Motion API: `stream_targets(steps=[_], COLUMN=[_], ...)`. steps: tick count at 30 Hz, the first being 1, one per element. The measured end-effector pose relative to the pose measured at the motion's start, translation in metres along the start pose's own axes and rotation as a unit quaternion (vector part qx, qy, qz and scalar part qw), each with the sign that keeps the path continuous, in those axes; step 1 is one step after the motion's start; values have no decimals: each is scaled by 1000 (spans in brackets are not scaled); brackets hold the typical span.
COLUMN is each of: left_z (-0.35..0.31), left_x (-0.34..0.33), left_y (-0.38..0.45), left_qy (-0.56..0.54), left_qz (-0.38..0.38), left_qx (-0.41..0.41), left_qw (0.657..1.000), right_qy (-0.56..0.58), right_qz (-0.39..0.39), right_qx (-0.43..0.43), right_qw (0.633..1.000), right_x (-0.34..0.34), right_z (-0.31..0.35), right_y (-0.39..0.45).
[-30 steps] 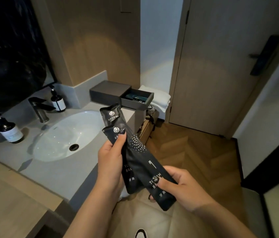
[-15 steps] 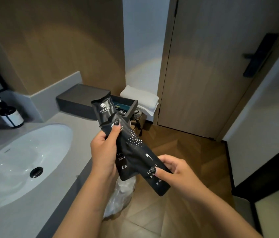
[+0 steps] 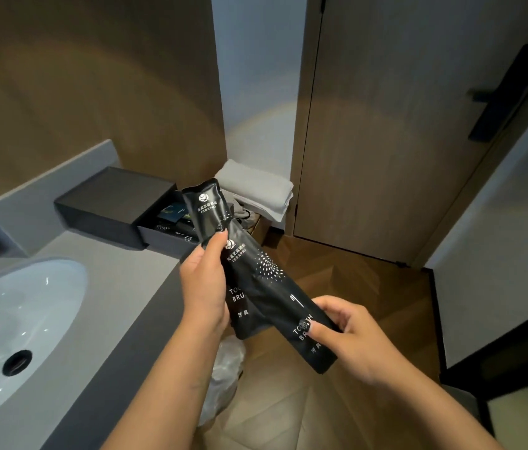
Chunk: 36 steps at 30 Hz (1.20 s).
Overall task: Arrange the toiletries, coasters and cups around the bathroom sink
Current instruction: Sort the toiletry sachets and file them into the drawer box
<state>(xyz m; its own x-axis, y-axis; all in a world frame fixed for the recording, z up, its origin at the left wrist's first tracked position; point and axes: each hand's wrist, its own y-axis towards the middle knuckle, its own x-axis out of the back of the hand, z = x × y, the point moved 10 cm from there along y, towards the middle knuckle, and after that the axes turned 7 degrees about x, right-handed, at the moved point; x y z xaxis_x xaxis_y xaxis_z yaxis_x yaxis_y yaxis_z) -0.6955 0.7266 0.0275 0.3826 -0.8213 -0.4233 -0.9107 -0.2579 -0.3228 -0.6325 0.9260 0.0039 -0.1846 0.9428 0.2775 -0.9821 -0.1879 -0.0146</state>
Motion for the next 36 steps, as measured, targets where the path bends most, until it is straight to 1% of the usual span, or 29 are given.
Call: stream_targets(steps=[5, 8, 9, 12, 14, 16, 20, 22, 26, 30, 34, 36], left_z=[12, 14, 11, -8, -15, -15, -12, -15, -26, -35, -48, -57], left_x=[-32, -52, -59, -73, -73, -65, -43, -30, 10, 55, 88, 92], left_y=[22, 32, 34, 31, 30, 37, 57, 69, 97, 128, 163, 177], left_qy=[8, 49, 71, 177, 213, 210, 161, 149, 157, 125, 121, 129], left_qz=[-80, -124, -135, -168, -187, -201, -224, -238, -298, -356, -386, -387], left_qx=[-38, -77, -101, -202, -237, -231, -192, -182, -186, -171, -168, -178], left_qw=[996, 988, 983, 948, 929, 928, 942, 942, 923, 910, 899, 895], right_qy=[-10, -17, -20, -30, -35, -34, -34, -33, -48, -64, -69, -58], right_qz=[45, 75, 84, 113, 138, 163, 205, 221, 211, 221, 233, 237], right_qx=[26, 40, 45, 60, 69, 70, 66, 64, 46, 11, -28, -58], right_qw=[999, 996, 995, 991, 987, 984, 976, 973, 975, 973, 970, 968], right_x=[45, 74, 82, 97, 96, 90, 69, 58, 40, 17, -17, -36], right_z=[-11, -13, -13, -15, -16, -18, -23, -25, -31, -32, -33, -38], right_y=[44, 72, 80, 102, 115, 128, 158, 176, 221, 274, 331, 351])
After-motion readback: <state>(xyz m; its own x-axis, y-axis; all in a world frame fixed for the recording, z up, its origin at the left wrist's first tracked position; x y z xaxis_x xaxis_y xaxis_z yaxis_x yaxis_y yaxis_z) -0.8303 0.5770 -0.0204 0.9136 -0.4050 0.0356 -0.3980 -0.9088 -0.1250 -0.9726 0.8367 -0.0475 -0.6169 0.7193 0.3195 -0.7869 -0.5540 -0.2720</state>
